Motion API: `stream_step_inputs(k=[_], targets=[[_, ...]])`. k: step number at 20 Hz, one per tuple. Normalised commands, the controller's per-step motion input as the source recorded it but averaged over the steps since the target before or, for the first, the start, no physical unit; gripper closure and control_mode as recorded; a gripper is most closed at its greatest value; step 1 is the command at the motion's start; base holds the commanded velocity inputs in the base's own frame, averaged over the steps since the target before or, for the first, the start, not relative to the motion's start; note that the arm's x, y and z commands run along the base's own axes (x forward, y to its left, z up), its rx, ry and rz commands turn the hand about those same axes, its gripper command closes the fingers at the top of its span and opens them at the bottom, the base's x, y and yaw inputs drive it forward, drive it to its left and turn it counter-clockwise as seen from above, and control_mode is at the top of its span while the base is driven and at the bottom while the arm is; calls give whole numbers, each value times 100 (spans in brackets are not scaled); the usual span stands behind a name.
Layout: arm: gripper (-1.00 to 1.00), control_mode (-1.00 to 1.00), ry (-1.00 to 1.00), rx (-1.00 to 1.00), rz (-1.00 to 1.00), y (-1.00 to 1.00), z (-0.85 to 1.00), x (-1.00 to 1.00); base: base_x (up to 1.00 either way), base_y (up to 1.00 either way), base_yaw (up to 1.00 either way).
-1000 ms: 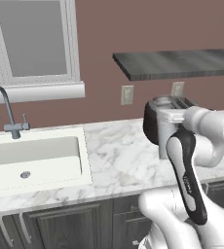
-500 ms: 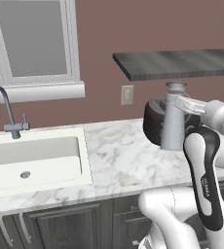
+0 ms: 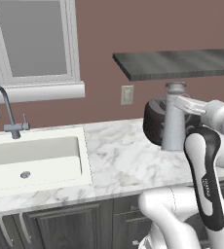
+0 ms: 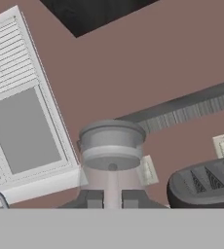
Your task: Place the pitcher and cup on the dining counter for serving.
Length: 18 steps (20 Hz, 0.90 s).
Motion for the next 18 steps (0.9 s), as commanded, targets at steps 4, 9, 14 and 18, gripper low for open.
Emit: stream_step_inputs(k=[4,9,14,18], targets=[[100,100,0,0,0,0,0,0,-52,6,22],[100,100,0,0,0,0,0,0,-69,42,62],[100,100,0,0,0,0,0,0,-41,71,93],[100,100,0,0,0,0,0,0,-28,62,100]])
